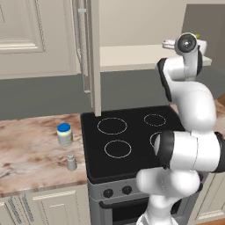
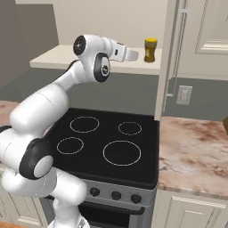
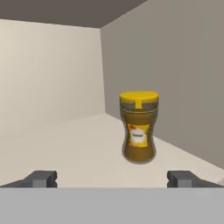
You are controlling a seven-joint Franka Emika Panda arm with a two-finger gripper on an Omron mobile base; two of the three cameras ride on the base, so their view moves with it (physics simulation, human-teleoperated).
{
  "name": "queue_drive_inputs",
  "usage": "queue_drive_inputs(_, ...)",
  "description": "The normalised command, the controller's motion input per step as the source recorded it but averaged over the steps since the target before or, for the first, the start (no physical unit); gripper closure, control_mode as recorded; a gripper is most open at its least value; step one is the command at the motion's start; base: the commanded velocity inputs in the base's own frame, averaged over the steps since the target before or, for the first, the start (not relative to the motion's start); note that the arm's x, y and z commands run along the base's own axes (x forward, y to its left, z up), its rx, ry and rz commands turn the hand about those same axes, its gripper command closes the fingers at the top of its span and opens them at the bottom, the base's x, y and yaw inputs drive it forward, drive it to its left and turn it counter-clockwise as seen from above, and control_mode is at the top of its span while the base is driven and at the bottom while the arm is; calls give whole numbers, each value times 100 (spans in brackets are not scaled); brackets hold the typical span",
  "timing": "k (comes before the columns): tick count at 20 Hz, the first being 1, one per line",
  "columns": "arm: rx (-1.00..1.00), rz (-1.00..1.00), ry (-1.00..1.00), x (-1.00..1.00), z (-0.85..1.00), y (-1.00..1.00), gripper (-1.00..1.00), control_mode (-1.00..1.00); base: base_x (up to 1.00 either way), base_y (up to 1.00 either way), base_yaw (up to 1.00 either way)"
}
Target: Collect the turmeric, mayonnaise, and shaker from the cabinet and place them next to the stove.
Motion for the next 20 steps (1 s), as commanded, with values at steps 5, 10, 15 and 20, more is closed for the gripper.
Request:
queue_drive_inputs(5,9,0,11,27,18,-17,-100,-100,0,0,0)
queue_drive_inputs(10,4,0,2,6,-1,-13,-100,-100,0,0,0)
queue_drive_inputs(15,1,0,0,11,0,-24,-100,-100,0,0,0)
queue_drive_inputs(20,1,0,0,20,0,-15,-100,-100,0,0,0)
